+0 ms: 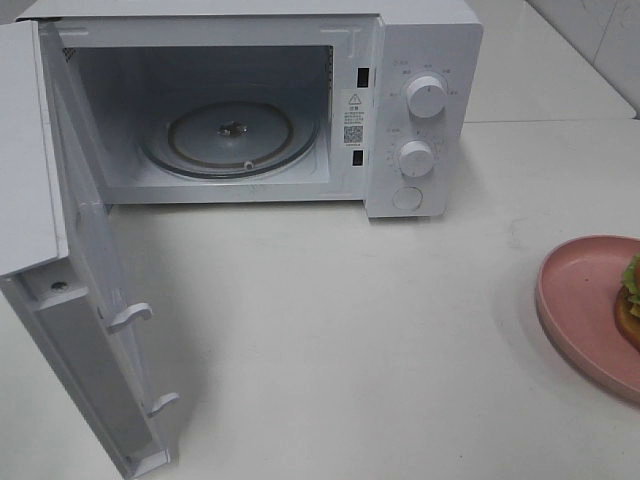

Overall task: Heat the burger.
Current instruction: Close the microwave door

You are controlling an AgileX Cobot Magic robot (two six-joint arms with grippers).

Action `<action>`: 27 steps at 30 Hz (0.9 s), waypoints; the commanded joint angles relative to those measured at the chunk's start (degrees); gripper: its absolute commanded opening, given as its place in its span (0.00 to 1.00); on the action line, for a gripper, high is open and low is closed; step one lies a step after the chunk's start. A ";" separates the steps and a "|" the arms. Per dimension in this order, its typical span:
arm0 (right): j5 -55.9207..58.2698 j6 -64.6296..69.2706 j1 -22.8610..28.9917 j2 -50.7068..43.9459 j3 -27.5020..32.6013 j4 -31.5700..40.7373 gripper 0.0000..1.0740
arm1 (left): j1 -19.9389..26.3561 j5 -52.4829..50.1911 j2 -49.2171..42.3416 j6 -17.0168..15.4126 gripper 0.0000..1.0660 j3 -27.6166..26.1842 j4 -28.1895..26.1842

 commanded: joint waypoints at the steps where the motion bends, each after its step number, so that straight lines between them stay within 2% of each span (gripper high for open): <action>1: 0.06 -0.63 -0.46 -1.66 0.11 0.06 0.69 | 0.23 0.00 -0.86 0.06 0.92 0.00 -0.34; 27: 0.06 -0.46 -0.46 -1.66 0.11 0.00 0.69 | 0.23 0.00 -0.86 0.06 0.92 0.00 -0.29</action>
